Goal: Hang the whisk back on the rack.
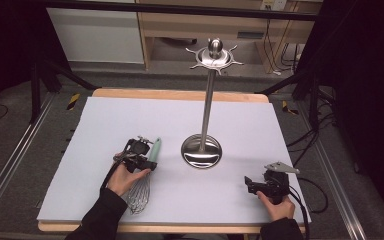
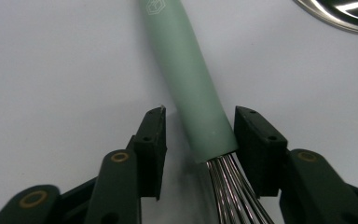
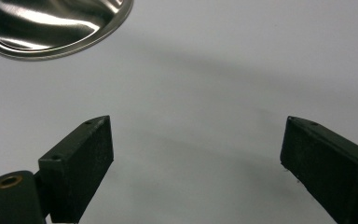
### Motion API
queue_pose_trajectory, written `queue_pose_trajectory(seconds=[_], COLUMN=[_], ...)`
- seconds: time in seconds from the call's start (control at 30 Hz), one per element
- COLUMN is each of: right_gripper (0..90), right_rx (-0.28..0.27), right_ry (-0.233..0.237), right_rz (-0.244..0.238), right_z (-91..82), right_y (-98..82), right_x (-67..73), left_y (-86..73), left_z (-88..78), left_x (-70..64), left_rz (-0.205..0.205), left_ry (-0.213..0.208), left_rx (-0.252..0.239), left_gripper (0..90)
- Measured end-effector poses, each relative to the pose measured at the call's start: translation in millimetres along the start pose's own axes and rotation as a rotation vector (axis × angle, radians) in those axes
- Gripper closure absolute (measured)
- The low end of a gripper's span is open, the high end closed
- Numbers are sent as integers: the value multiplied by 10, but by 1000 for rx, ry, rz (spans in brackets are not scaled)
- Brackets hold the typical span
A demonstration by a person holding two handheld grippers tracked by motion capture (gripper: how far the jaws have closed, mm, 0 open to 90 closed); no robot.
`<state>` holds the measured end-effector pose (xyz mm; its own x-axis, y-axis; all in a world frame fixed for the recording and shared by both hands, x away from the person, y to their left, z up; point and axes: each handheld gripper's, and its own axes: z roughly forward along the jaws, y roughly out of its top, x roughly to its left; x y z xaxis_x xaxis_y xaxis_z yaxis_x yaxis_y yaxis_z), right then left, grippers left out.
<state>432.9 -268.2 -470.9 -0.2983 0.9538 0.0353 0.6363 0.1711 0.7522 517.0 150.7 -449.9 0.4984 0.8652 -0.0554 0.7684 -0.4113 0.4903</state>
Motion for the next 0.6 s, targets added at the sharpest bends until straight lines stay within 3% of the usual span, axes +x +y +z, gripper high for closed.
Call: queue_pose_trajectory(seconds=[0.17, 0.5, 0.6], right_gripper=[99, 100, 99], right_rx=[-5, -3, -2], right_ry=[-1, -2, 0], right_rz=[-7, -7, -2], right_z=[-2, -2, 0], right_y=[-1, 0, 1], right_x=[-5, 0, 4], left_y=[14, 26, 31], left_z=[44, 53, 52], left_x=[-5, -22, -15], left_rz=[-21, -36, -61], left_ry=[-20, -6, -3], left_rx=[24, 32, 31], left_gripper=[599, 621, 630])
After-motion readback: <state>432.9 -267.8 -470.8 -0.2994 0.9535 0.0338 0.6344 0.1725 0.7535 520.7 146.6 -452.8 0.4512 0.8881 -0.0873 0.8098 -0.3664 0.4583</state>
